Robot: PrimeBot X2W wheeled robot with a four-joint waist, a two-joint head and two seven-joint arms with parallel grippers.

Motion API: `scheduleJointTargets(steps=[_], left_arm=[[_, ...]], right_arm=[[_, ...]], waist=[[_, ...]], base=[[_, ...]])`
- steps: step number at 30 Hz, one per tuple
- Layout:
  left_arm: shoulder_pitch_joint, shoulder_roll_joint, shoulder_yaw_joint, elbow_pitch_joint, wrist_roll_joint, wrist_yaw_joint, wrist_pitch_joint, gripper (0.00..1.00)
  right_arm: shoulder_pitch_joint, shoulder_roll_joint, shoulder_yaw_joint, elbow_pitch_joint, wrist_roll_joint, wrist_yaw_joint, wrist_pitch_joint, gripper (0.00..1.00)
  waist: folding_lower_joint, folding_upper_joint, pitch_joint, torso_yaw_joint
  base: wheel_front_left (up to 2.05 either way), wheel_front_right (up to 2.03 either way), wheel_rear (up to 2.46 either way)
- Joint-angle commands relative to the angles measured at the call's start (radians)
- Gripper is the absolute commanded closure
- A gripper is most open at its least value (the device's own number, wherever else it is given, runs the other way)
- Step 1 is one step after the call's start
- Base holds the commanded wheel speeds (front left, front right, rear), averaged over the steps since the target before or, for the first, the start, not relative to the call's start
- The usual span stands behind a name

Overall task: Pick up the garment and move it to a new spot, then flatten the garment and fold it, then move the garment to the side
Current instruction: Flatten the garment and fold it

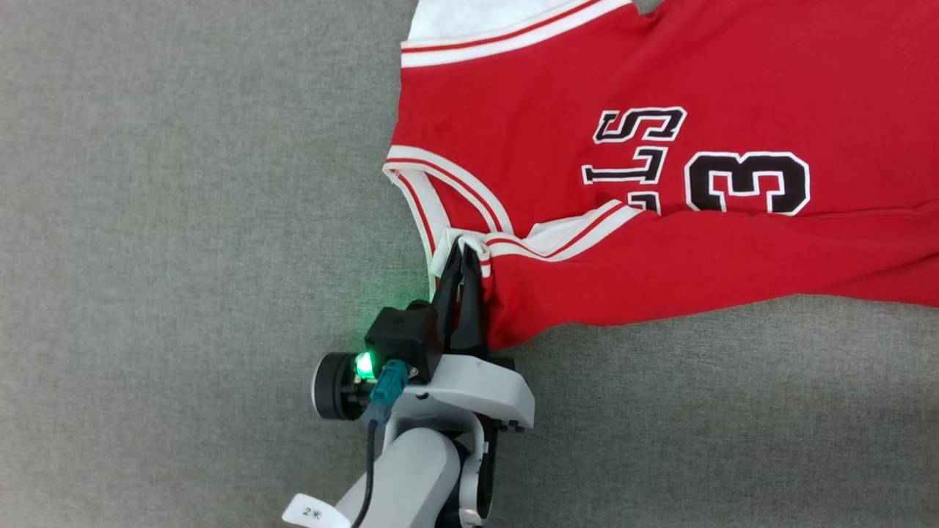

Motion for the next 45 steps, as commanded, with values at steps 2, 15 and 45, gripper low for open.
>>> scheduleJointTargets(steps=[2, 15, 45], left_arm=[[0.003, 0.002, -0.001, 0.027, -0.012, -0.003, 0.0, 0.53], [-0.007, 0.042, -0.015, 0.077, 0.01, 0.006, 0.04, 0.0], [-0.089, 0.421, -0.176, -0.731, 0.223, 0.239, 1.235, 0.0]], right_arm=[[-0.016, 0.01, 0.017, 0.004, 0.001, -0.001, -0.005, 0.89], [-0.008, 0.047, -0.039, 0.004, 0.031, -0.001, -0.01, 0.0], [0.335, 0.055, -0.455, -0.288, -0.091, -0.001, -0.011, 0.0]], waist=[[0.0, 0.0, -0.009, -0.002], [0.0, 0.0, -0.107, -0.01], [0.0, 0.0, -0.067, -0.065]], base=[[0.0, 0.0, 0.0], [0.0, 0.0, 0.0], [0.0, 0.0, 0.0]])
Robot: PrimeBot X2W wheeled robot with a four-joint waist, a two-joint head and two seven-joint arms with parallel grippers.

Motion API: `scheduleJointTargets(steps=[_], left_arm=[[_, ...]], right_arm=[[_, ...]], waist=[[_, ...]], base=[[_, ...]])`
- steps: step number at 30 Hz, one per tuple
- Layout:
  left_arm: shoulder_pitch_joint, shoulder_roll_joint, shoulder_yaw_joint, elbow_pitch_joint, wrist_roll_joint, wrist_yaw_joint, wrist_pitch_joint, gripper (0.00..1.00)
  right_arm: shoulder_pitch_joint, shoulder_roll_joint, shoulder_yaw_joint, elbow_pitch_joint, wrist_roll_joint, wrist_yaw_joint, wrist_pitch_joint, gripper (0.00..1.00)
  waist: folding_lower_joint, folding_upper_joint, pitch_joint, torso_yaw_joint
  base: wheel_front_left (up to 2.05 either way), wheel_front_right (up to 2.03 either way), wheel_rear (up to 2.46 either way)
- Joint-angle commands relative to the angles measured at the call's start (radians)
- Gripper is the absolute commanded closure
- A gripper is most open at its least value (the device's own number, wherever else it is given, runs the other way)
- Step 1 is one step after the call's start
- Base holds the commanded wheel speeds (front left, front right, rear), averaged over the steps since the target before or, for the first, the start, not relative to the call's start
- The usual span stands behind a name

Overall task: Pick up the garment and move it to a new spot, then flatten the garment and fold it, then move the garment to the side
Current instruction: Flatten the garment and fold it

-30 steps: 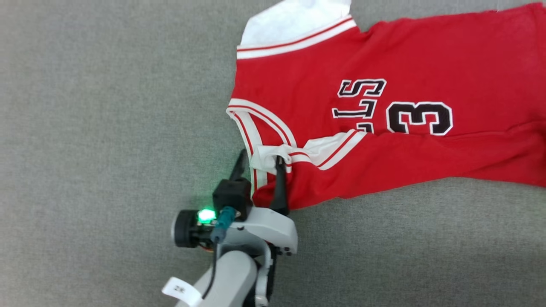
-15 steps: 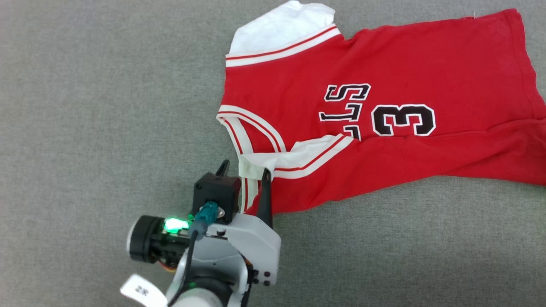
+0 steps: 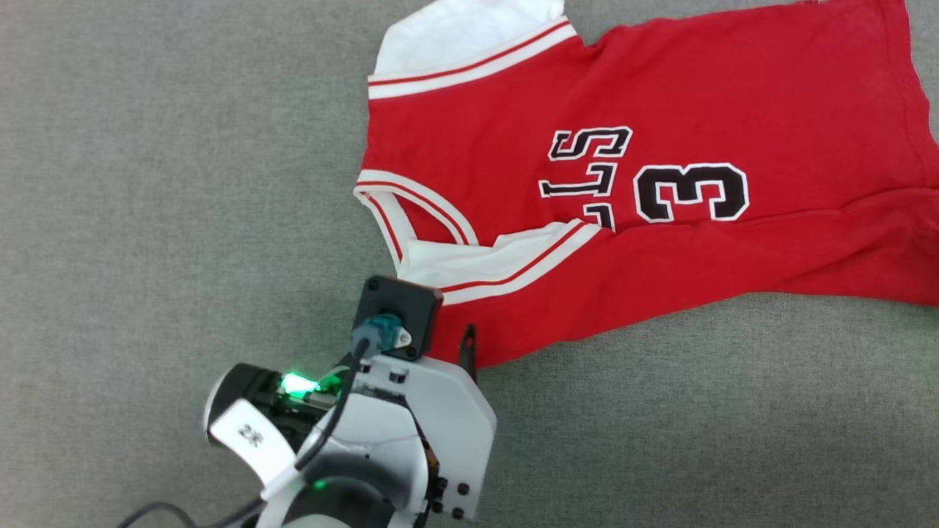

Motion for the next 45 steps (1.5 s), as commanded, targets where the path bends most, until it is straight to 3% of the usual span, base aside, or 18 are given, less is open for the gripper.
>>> scheduleJointTargets(steps=[1, 9, 11, 25, 26, 27, 28, 34, 39, 45], left_arm=[[-0.005, -0.016, 0.003, -0.009, -0.02, 0.011, 0.012, 0.0], [0.016, -0.07, 0.055, 0.08, -0.126, 0.001, -0.024, 0.0], [0.022, -0.048, 0.07, 0.131, -0.144, -0.018, -0.034, 0.0], [0.071, -0.12, 0.1, 0.355, -0.293, -0.107, -0.116, 0.0], [0.07, -0.124, 0.098, 0.367, -0.298, -0.118, -0.126, 0.35], [0.071, -0.133, 0.102, 0.377, -0.308, -0.126, -0.137, 0.96], [0.075, -0.138, 0.1, 0.388, -0.316, -0.134, -0.142, 1.0], [0.073, -0.151, 0.096, 0.424, -0.322, -0.154, -0.181, 1.0], [0.068, -0.169, 0.089, 0.435, -0.322, -0.168, -0.21, 1.0], [0.048, -0.196, 0.069, 0.447, -0.312, -0.182, -0.231, 1.0]], right_arm=[[0.011, 0.003, -0.008, -0.005, -0.001, -0.001, -0.004, 0.0], [0.012, 0.0, -0.021, -0.014, 0.0, -0.001, -0.004, 0.0], [0.007, -0.004, -0.02, -0.02, -0.002, -0.001, -0.004, 0.0], [0.001, -0.021, -0.018, -0.027, 0.0, -0.001, -0.005, 0.0], [0.001, -0.024, -0.014, -0.026, 0.001, -0.001, -0.005, 0.0], [0.002, -0.028, -0.01, -0.024, 0.003, -0.001, -0.005, 0.0], [0.003, -0.035, -0.004, -0.023, 0.004, -0.001, -0.005, 0.0], [0.015, -0.132, 0.091, -0.024, 0.011, -0.001, 0.02, 0.0], [-0.018, -0.237, 0.192, -0.043, -0.002, -0.001, 0.127, 0.0], [-0.096, -0.271, 0.25, -0.007, 0.002, -0.001, 0.27, 0.0]], waist=[[0.0, -0.0001, 0.008, -0.006], [0.0, -0.0001, 0.037, -0.022], [0.0, -0.0001, 0.041, -0.029], [0.0, -0.0001, 0.054, -0.047], [0.0, -0.0001, 0.054, -0.048], [0.0, -0.0001, 0.054, -0.048], [0.0, -0.0001, 0.054, -0.048], [0.0, -0.0001, 0.051, -0.041], [0.0, -0.0001, 0.048, -0.026], [0.0, -0.0001, 0.061, -0.003]], base=[[0.0, 0.0, 0.0], [0.0, 0.0, 0.0], [0.0, 0.0, 0.0], [0.0, 0.0, 0.0], [0.0, 0.0, 0.0], [0.0, 0.0, 0.0], [0.0, 0.0, 0.0], [0.0, 0.0, 0.0], [0.0, 0.0, 0.0], [0.0, 0.0, 0.0]])
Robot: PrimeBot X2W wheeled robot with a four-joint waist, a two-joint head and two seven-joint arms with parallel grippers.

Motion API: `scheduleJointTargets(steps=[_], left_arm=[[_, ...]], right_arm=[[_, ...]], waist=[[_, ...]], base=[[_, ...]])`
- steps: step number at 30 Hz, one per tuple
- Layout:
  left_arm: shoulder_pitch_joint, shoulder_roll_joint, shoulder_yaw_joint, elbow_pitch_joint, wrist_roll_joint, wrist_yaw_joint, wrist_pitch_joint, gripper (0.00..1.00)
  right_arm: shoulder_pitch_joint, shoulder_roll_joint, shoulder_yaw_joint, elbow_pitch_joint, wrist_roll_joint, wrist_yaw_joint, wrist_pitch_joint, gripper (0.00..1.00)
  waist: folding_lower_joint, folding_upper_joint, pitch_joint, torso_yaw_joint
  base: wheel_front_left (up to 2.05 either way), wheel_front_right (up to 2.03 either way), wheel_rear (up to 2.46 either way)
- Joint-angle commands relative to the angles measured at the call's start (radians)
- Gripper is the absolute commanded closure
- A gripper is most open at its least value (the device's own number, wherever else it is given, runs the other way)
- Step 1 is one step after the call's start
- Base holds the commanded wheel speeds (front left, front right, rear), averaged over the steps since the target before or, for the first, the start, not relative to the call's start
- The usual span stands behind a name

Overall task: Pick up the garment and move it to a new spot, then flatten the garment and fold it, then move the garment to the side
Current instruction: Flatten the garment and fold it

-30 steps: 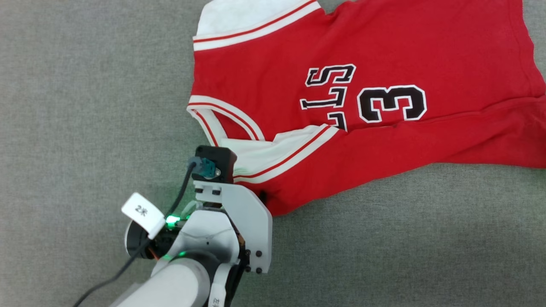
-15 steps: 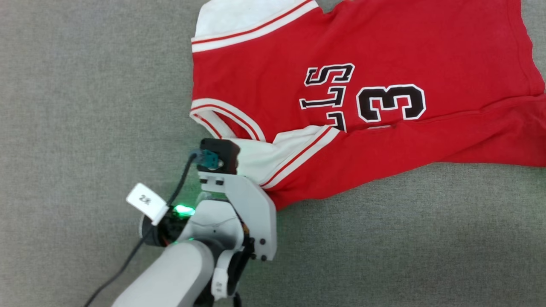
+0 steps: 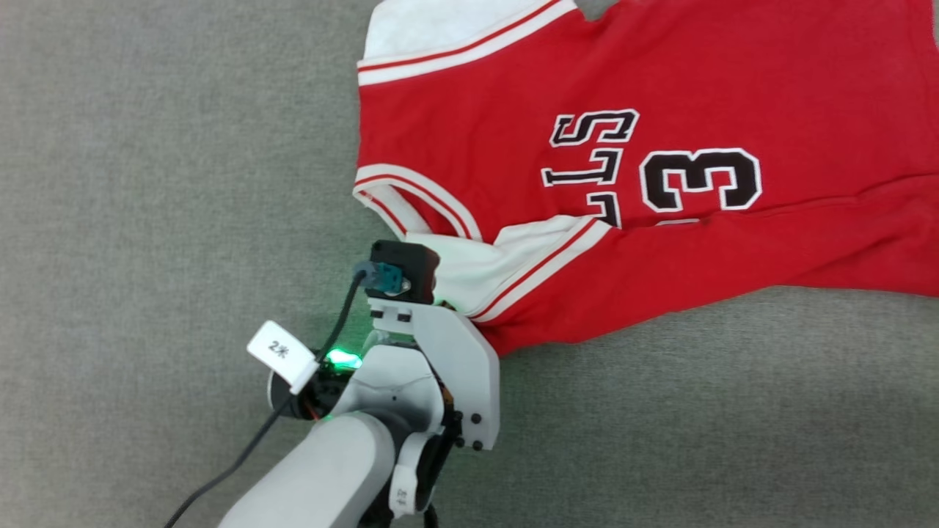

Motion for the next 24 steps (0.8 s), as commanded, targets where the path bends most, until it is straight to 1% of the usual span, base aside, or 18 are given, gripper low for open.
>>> scheduleJointTargets(steps=[1, 3, 7, 10, 12, 13, 14, 15, 16, 19, 24], left_arm=[[0.027, -0.017, -0.037, 0.059, -0.01, -0.012, 0.011, 1.0], [0.018, -0.03, -0.044, 0.067, -0.006, -0.016, 0.005, 1.0], [0.003, -0.052, -0.052, 0.088, -0.006, -0.027, -0.017, 1.0], [-0.005, -0.063, -0.052, 0.108, -0.009, -0.036, -0.034, 1.0], [-0.008, -0.069, -0.054, 0.12, -0.011, -0.041, -0.045, 1.0], [-0.008, -0.072, -0.053, 0.123, -0.012, -0.041, -0.048, 1.0], [-0.008, -0.074, -0.052, 0.126, -0.014, -0.043, -0.055, 1.0], [-0.008, -0.075, -0.05, 0.129, -0.015, -0.044, -0.061, 1.0], [-0.008, -0.074, -0.047, 0.131, -0.015, -0.045, -0.065, 1.0], [-0.001, -0.07, -0.038, 0.134, -0.02, -0.049, -0.081, 1.0], [0.027, -0.039, -0.019, 0.11, -0.032, -0.048, -0.09, 1.0]], right_arm=[[-0.022, 0.013, 0.005, 0.009, 0.01, -0.001, 0.017, 0.0], [-0.059, 0.02, 0.019, 0.048, -0.01, -0.001, 0.069, 0.0], [-0.128, 0.072, 0.067, 0.097, -0.016, -0.001, 0.164, 0.0], [-0.166, 0.115, 0.112, 0.121, 0.003, -0.001, 0.21, 0.0], [-0.187, 0.123, 0.146, 0.13, -0.001, -0.001, 0.231, 0.0], [-0.196, 0.129, 0.16, 0.134, -0.001, -0.001, 0.236, 0.06], [-0.204, 0.133, 0.173, 0.135, 0.002, -0.001, 0.236, 0.52], [-0.212, 0.134, 0.19, 0.135, 0.006, -0.001, 0.238, 0.82], [-0.216, 0.132, 0.206, 0.132, 0.005, -0.001, 0.242, 1.0], [-0.237, 0.132, 0.235, 0.14, 0.016, -0.001, 0.222, 1.0], [-0.263, 0.122, 0.263, 0.151, 0.05, -0.001, 0.175, 1.0]], waist=[[0.0, -0.0001, 0.008, 0.008], [0.0, -0.0001, 0.016, 0.018], [0.0, -0.0001, 0.026, 0.035], [0.0, -0.0001, 0.029, 0.046], [0.0, -0.0001, 0.03, 0.051], [0.0, -0.0001, 0.029, 0.053], [0.0, -0.0001, 0.028, 0.056], [0.0, -0.0001, 0.027, 0.057], [0.0, -0.0001, 0.025, 0.059], [0.0, -0.0001, 0.013, 0.06], [0.0, -0.0001, -0.024, 0.059]], base=[[0.0, 0.0, 0.0], [0.0, 0.0, 0.0], [0.0, 0.0, 0.0], [0.0, 0.0, 0.0], [0.0, 0.0, 0.0], [0.0, 0.0, 0.0], [0.0, 0.0, 0.0], [0.0, 0.0, 0.0], [0.0, 0.0, 0.0], [0.0, 0.0, 0.0], [0.0, 0.0, 0.0]])
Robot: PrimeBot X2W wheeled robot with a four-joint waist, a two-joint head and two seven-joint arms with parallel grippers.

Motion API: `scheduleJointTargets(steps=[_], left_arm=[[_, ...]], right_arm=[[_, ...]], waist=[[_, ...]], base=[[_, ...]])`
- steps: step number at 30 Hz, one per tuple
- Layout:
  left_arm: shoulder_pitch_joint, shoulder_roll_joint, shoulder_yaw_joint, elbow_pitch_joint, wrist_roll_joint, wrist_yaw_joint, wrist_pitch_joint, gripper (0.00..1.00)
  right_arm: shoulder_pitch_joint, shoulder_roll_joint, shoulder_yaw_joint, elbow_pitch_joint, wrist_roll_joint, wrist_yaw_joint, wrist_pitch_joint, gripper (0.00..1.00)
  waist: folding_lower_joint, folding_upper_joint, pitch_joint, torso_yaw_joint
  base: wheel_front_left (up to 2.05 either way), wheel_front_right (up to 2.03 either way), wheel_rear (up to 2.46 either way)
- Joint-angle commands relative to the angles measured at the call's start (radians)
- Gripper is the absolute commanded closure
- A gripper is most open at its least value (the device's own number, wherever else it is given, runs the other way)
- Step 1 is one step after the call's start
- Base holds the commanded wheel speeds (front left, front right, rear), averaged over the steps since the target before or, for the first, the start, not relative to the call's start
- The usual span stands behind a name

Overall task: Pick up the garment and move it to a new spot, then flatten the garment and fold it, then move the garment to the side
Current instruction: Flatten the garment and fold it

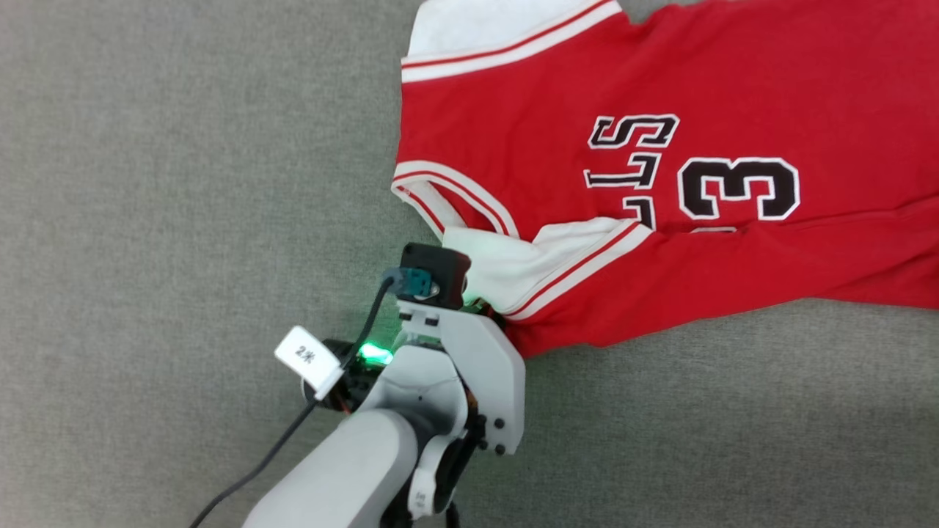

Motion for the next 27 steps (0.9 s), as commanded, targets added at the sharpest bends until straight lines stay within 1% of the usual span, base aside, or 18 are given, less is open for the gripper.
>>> scheduleJointTargets(steps=[1, 7, 12, 13, 16, 19, 20, 21, 22, 23, 24, 27], left_arm=[[0.05, 0.027, -0.003, 0.024, -0.014, 0.001, 0.011, 1.0], [0.097, 0.093, 0.025, -0.057, -0.025, 0.016, 0.022, 1.0], [0.137, 0.15, 0.037, -0.14, -0.023, 0.031, 0.045, 1.0], [0.137, 0.15, 0.037, -0.14, -0.023, 0.031, 0.045, 1.0], [0.156, 0.176, 0.036, -0.181, -0.017, 0.043, 0.064, 1.0], [0.175, 0.184, 0.033, -0.205, -0.017, 0.053, 0.067, 1.0], [0.177, 0.182, 0.035, -0.207, -0.02, 0.054, 0.063, 0.98], [0.181, 0.182, 0.035, -0.208, -0.023, 0.053, 0.061, 0.92], [0.185, 0.182, 0.036, -0.209, -0.025, 0.052, 0.055, 0.75], [0.187, 0.182, 0.04, -0.211, -0.023, 0.054, 0.048, 0.34], [0.191, 0.187, 0.041, -0.215, -0.02, 0.054, 0.045, 0.0], [0.191, 0.208, 0.05, -0.245, 0.009, 0.07, 0.03, 0.0]], right_arm=[[0.012, 0.006, 0.034, 0.005, 0.016, 0.0, -0.01, 1.0], [0.039, -0.046, 0.078, -0.029, 0.053, 0.0, -0.051, 1.0], [0.074, -0.097, 0.113, -0.074, 0.085, -0.001, -0.088, 1.0], [0.074, -0.097, 0.113, -0.074, 0.085, -0.001, -0.088, 1.0], [0.097, -0.124, 0.135, -0.094, 0.094, -0.001, -0.106, 1.0], [0.113, -0.138, 0.148, -0.105, 0.097, -0.001, -0.129, 1.0], [0.114, -0.139, 0.148, -0.101, 0.101, -0.001, -0.139, 1.0], [0.115, -0.138, 0.151, -0.099, 0.098, -0.001, -0.142, 0.81], [0.115, -0.135, 0.153, -0.096, 0.093, -0.001, -0.149, 0.6], [0.111, -0.13, 0.147, -0.093, 0.099, -0.001, -0.163, 0.22], [0.11, -0.129, 0.143, -0.091, 0.105, -0.001, -0.174, 0.0], [0.105, -0.138, 0.126, -0.096, 0.111, -0.001, -0.231, 0.0]], waist=[[0.0, 0.0, -0.031, -0.001], [0.0, 0.0, -0.085, -0.008], [0.0, 0.0, -0.106, -0.015], [0.0, 0.0, -0.106, -0.015], [0.0, 0.0, -0.11, -0.019], [0.0, 0.0, -0.113, -0.023], [0.0, 0.0, -0.115, -0.025], [0.0, 0.0, -0.119, -0.026], [0.0, 0.0, -0.124, -0.028], [0.0, 0.0, -0.129, -0.03], [0.0, 0.0, -0.134, -0.031], [0.0, 0.0, -0.146, -0.032]], base=[[0.0, 0.0, 0.0], [0.0, 0.0, 0.0], [0.0, 0.0, 0.0], [0.0, 0.0, 0.0], [0.0, 0.0, 0.0], [0.0, 0.0, 0.0], [0.0, 0.0, 0.0], [0.0, 0.0, 0.0], [0.0, 0.0, 0.0], [0.0, 0.0, 0.0], [0.0, 0.0, 0.0], [0.0, 0.0, 0.0]])
